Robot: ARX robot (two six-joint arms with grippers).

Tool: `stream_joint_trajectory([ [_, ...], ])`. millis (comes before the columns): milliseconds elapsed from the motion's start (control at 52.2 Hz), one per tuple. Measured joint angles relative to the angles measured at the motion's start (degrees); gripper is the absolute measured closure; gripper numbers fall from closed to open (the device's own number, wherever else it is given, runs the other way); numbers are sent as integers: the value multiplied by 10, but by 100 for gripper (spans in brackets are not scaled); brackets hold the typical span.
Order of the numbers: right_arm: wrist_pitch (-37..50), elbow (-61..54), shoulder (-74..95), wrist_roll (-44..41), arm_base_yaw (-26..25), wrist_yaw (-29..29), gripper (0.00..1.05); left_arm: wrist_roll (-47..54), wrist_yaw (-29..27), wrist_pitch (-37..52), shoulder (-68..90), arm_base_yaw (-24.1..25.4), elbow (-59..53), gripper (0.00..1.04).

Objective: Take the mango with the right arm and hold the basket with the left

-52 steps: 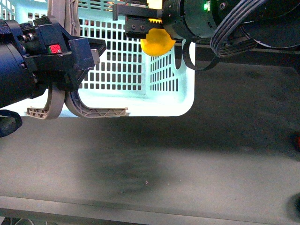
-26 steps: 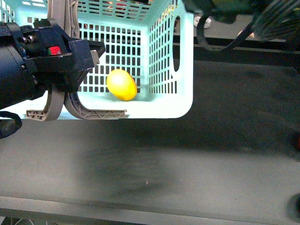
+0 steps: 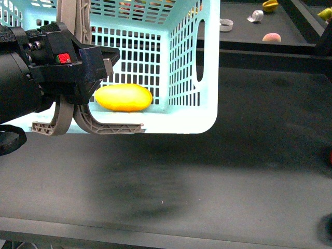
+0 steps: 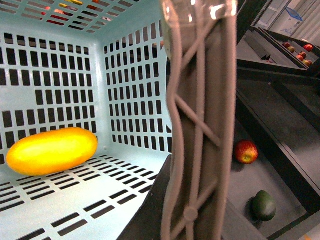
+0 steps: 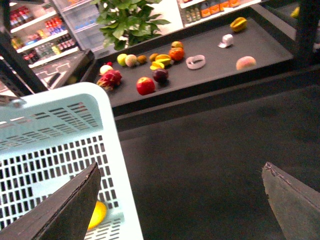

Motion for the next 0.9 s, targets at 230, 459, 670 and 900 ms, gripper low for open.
stream_joint_trajectory([
  [230,-154,-94,-224,6,-29,30,8,0,-3,0,0,0,0,99],
  [459,-186,-102,-275,10,-31,29,8,0,-2,0,0,0,0,99],
  [670,-110,-130,-278,-31,-47,-26,17,0,-2,0,0,0,0,99],
  [900,-46,-186,-338,-195,-101,-106,52,-1,-3,0,0,0,0,99],
])
